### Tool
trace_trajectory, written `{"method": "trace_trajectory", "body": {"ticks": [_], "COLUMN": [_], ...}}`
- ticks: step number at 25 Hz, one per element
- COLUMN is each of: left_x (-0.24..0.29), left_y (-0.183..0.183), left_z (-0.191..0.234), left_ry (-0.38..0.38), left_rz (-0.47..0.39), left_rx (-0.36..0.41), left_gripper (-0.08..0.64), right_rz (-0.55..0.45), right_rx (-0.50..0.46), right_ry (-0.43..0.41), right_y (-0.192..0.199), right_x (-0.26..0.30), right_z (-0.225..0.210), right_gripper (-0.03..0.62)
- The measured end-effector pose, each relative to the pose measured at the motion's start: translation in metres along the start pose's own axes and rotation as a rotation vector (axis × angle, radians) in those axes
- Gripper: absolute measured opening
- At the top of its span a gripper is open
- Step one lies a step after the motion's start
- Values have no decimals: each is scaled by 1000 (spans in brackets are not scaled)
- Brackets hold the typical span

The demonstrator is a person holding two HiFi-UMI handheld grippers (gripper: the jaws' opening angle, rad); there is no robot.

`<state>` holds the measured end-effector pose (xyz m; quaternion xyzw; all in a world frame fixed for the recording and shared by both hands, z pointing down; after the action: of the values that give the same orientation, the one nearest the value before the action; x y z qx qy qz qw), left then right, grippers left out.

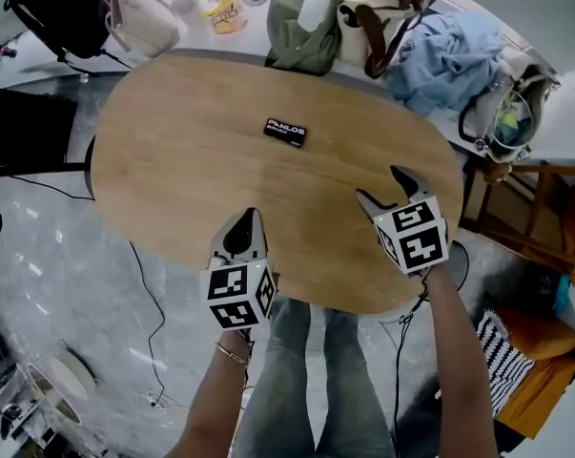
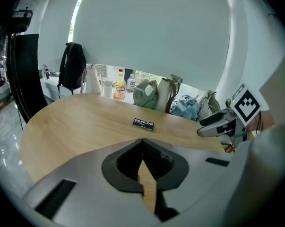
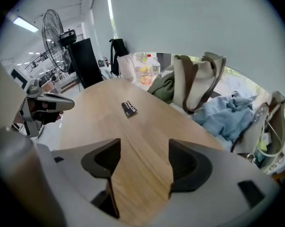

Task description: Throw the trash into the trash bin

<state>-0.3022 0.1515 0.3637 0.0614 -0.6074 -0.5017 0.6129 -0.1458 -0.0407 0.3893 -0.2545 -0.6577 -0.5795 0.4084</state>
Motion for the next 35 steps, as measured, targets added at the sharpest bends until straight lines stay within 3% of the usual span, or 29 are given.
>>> {"method": "trace_trajectory", "body": {"ticks": [8,16,35], "left_x": [15,46,69], "left_y": [-3,-21,-26], "left_z": [42,77,124], "left_ry": [-51,-67,-75], "left_rz": [16,10,42], "left_rx": [-61,-72,-86], "left_gripper": [12,12,12], "right_rz": [5,5,77], "right_rx": [-91,-132,-184], "right_ry": [-94,-141,-218], "right_y": [-49,-87,-110], "right_x": [61,111,166], "right_z": [23,36,54], "right_gripper": [316,313,282]}}
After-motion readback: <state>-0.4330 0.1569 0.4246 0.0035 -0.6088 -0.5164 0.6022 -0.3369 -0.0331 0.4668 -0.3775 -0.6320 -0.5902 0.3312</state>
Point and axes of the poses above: the fingertips, and each gripper's own axes: x forward along the fingers, z to its left, y out of its underside, the point moved 4 cm from there along -x, backward along the fingers, and after that the axes turned 5 degrees about -x, right-handed, at the moved point
